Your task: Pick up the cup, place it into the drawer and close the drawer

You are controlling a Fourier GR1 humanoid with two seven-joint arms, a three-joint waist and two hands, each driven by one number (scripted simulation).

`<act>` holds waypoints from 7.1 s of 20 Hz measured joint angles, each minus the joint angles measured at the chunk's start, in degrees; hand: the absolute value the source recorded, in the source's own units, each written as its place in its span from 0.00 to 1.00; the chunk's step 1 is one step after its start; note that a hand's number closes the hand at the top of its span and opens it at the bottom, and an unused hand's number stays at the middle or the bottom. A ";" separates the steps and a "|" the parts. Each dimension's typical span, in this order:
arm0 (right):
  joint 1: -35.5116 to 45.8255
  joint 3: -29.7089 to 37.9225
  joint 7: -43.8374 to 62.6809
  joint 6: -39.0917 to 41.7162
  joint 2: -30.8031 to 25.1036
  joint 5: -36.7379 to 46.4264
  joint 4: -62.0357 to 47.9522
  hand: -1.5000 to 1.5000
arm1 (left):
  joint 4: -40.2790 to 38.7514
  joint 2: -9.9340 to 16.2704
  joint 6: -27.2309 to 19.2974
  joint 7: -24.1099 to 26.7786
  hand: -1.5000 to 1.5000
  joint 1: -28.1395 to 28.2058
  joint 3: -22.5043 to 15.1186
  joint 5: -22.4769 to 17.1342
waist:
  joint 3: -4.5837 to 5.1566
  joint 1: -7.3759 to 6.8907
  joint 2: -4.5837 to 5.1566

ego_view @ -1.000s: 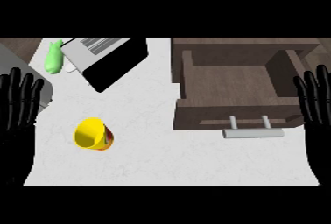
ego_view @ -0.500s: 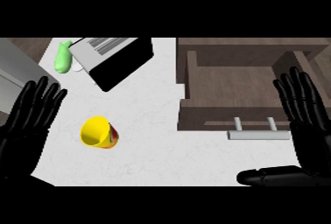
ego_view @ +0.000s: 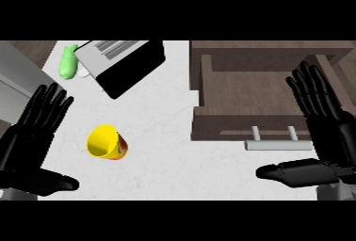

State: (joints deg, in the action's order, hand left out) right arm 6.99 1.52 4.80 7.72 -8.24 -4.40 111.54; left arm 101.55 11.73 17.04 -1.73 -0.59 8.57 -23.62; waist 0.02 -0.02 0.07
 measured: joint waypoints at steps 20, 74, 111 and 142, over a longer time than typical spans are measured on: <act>5.38 2.68 0.46 1.02 -0.58 -0.25 -2.56 0.00 | -43.93 2.80 5.37 26.32 0.00 -8.14 4.03 15.27 | 0.01 0.24 0.01; 8.41 6.42 2.32 3.69 -3.35 -2.98 -4.58 0.00 | -84.14 -2.57 -10.04 64.27 1.00 -29.13 11.20 22.23 | 0.17 1.42 0.47; 8.88 7.61 -0.22 3.70 -3.84 -1.62 -7.34 0.00 | -68.48 -11.70 -33.70 19.21 1.00 -71.43 -11.45 11.99 | -0.08 2.55 0.40; 16.47 -4.44 2.65 20.78 -3.97 -13.31 -10.34 1.00 | -79.07 -11.72 -30.78 24.78 0.00 -72.14 -23.91 -6.53 | -0.02 11.11 2.51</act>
State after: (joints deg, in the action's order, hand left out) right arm 23.46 -2.92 7.45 28.50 -12.21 -17.71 101.20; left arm 22.47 0.01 -13.74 23.05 -72.73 -15.34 -30.15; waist 0.00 11.08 2.58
